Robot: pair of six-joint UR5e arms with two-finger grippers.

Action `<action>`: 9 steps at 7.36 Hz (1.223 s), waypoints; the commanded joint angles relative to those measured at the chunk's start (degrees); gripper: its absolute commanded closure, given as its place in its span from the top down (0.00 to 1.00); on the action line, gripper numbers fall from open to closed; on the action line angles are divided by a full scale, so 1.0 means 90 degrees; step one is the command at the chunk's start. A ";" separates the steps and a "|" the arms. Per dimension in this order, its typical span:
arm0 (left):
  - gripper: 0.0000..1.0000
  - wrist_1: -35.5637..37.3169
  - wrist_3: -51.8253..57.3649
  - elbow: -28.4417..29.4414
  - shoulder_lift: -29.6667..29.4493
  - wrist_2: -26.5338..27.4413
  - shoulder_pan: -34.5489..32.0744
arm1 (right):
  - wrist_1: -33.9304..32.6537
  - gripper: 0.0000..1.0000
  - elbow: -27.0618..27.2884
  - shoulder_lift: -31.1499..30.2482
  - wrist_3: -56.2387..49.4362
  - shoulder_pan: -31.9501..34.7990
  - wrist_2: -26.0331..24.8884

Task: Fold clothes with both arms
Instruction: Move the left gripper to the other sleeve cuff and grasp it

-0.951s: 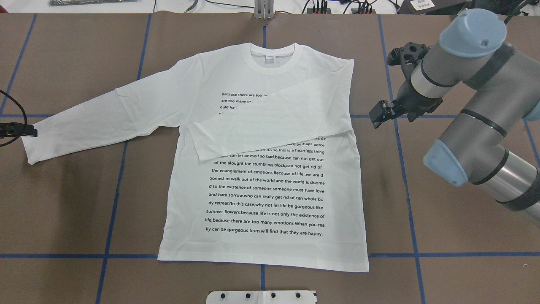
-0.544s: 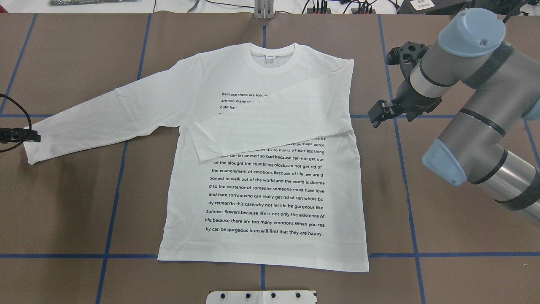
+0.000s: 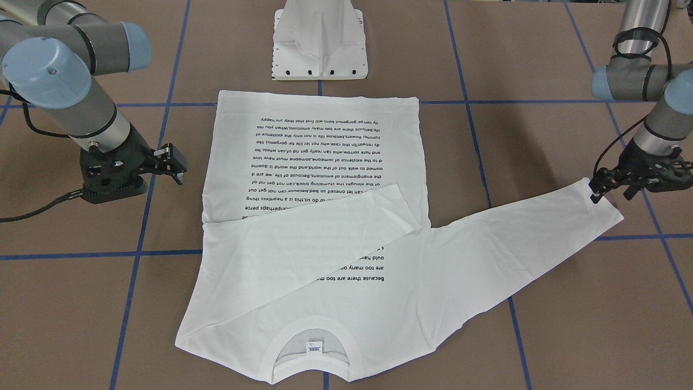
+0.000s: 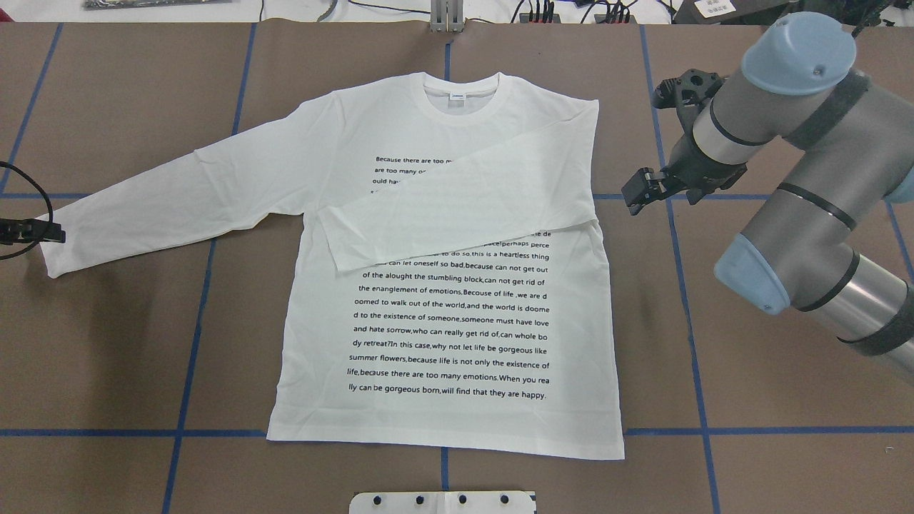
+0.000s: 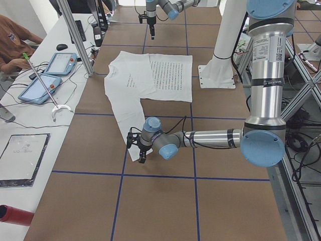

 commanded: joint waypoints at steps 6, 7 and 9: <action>0.77 0.0015 -0.0003 0.0048 -0.0018 0.0017 0.0127 | 0.0000 1.00 -0.0004 -0.0002 0.0022 -0.0002 0.0010; 0.77 0.0015 -0.0003 0.0048 -0.0037 0.0017 0.0137 | 0.0000 1.00 -0.0004 -0.0002 0.0022 -0.0002 0.0010; 0.60 0.0015 -0.0012 0.0048 -0.0037 0.0007 0.0147 | 0.0000 1.00 0.0006 -0.0002 0.0022 0.0007 0.0010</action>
